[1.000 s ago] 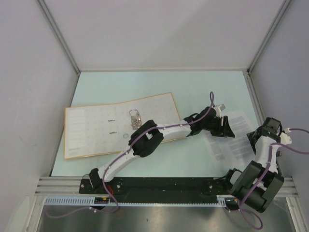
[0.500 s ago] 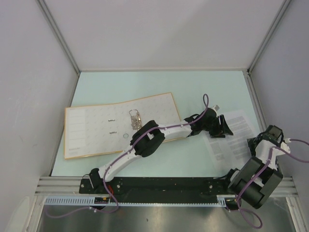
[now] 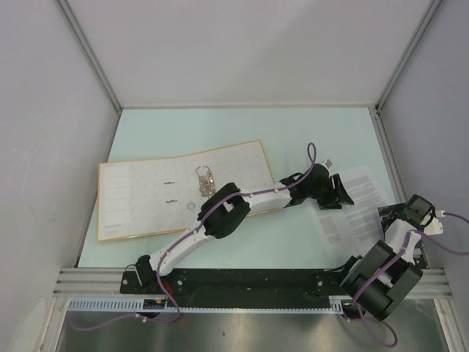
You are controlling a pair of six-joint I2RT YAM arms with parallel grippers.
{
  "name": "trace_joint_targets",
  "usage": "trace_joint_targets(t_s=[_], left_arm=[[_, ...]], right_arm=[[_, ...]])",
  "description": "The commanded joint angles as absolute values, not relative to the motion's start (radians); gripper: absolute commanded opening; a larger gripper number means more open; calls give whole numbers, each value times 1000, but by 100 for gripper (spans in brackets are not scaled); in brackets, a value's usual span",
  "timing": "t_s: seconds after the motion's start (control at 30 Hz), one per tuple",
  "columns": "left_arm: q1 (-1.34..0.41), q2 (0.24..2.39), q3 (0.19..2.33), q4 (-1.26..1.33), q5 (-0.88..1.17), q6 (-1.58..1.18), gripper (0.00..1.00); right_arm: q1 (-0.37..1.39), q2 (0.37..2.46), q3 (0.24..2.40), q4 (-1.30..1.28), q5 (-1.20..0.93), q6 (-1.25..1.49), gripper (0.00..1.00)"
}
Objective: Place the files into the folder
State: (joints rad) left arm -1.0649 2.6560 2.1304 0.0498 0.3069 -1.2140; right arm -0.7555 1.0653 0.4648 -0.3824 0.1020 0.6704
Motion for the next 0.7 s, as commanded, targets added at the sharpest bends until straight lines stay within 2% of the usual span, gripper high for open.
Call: trace_joint_targets(t_s=[0.0, 0.43, 0.67], left_arm=[[-1069, 2672, 2161, 8, 290, -1213, 62], [-1069, 2672, 2160, 8, 308, -1198, 62], [-1068, 2672, 2161, 8, 316, -1197, 62]], right_arm=[[-720, 1057, 417, -370, -41, 680, 100], [-597, 890, 466, -428, -29, 660, 100], [-598, 884, 474, -373, -135, 638, 100]])
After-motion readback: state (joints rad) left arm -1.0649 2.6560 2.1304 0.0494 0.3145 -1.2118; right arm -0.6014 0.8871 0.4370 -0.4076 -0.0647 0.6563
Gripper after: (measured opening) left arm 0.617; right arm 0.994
